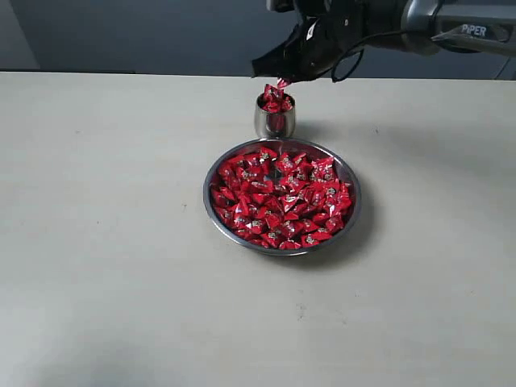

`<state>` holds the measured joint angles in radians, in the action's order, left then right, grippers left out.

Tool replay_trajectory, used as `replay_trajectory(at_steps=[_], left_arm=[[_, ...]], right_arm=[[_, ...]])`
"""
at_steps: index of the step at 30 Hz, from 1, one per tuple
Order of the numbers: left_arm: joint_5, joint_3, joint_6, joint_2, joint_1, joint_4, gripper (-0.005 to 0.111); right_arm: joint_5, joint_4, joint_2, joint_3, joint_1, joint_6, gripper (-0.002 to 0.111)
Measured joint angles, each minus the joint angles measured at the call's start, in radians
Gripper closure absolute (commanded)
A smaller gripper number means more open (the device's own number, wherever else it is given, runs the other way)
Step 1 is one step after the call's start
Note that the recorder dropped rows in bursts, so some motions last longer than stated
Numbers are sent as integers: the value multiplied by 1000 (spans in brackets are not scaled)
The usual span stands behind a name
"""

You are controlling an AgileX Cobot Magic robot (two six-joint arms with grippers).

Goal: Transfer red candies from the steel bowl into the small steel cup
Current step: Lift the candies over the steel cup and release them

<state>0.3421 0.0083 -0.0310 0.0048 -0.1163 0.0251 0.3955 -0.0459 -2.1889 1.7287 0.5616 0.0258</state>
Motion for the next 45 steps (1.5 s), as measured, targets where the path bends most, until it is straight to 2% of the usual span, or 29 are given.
replay_trajectory(at_steps=[7, 10, 14, 17, 45], left_arm=[[0, 0, 0, 0, 0, 0, 106], [0, 0, 0, 0, 0, 0, 106], [0, 0, 0, 0, 0, 0, 106], [0, 0, 0, 0, 0, 0, 106], [0, 0, 0, 0, 0, 0, 106]], right_arm=[[22, -8, -58, 19, 2, 0, 106], [26, -8, -67, 19, 2, 0, 100], [28, -8, -71, 25, 2, 0, 86], [28, -8, -75, 25, 2, 0, 81], [-24, 26, -32, 25, 2, 0, 81]])
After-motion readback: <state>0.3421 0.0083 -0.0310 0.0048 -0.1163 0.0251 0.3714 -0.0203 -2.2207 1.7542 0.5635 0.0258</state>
